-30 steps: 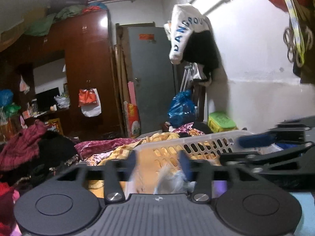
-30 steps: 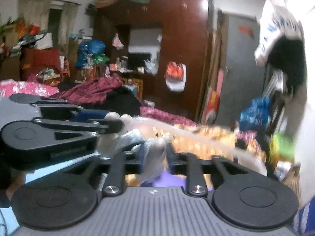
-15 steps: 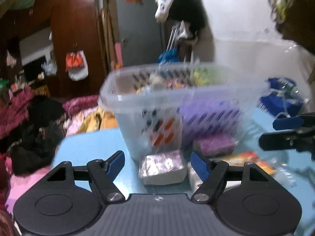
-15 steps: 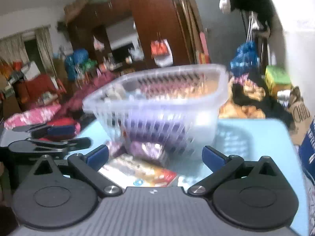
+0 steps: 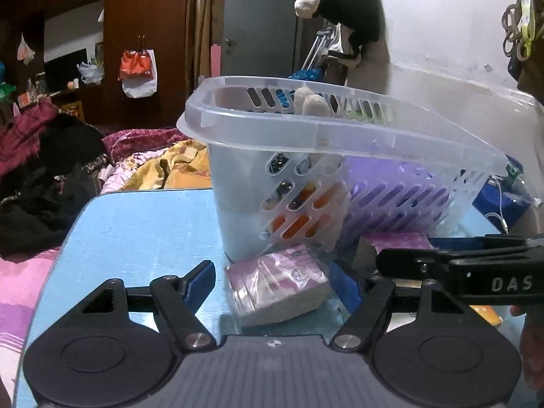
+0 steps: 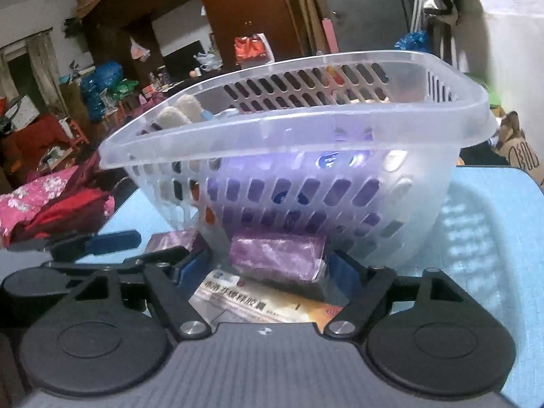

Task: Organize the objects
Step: 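Grasp the pink box with the left gripper while the right grasps the purple box, then carry the pink box with the left gripper while the right carries the purple box into the basket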

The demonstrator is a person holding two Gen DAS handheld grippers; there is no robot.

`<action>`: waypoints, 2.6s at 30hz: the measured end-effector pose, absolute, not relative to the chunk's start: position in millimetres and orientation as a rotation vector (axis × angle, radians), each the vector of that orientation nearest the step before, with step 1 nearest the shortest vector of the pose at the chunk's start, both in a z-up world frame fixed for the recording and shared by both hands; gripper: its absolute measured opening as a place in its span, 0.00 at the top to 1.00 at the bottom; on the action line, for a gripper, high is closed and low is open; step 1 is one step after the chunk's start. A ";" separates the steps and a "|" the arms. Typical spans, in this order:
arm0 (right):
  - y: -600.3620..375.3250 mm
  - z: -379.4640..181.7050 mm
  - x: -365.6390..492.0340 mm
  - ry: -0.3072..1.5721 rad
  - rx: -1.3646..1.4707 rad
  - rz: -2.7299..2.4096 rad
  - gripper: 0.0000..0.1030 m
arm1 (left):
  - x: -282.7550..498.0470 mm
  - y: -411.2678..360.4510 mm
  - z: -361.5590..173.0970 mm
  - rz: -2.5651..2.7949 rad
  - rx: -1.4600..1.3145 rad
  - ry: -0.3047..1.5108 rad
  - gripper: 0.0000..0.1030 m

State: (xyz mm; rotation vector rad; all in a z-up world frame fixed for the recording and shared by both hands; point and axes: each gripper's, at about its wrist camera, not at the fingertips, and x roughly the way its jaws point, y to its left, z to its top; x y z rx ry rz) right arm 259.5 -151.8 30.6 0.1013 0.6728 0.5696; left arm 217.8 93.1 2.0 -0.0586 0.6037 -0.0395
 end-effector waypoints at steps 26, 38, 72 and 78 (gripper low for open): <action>-193.3 49.4 243.6 0.557 0.113 0.620 0.31 | 210.0 83.1 -6.7 -0.068 -0.022 0.601 0.23; -214.6 58.2 229.2 0.493 0.135 0.641 0.31 | 186.2 102.3 11.2 -0.056 -0.044 0.526 0.27; -197.4 120.9 256.1 0.307 0.058 0.559 0.00 | 184.1 81.9 128.8 -0.152 -0.076 0.373 0.16; -232.6 93.9 188.1 0.303 0.032 0.675 0.00 | 108.3 91.5 68.7 -0.228 -0.018 0.390 0.10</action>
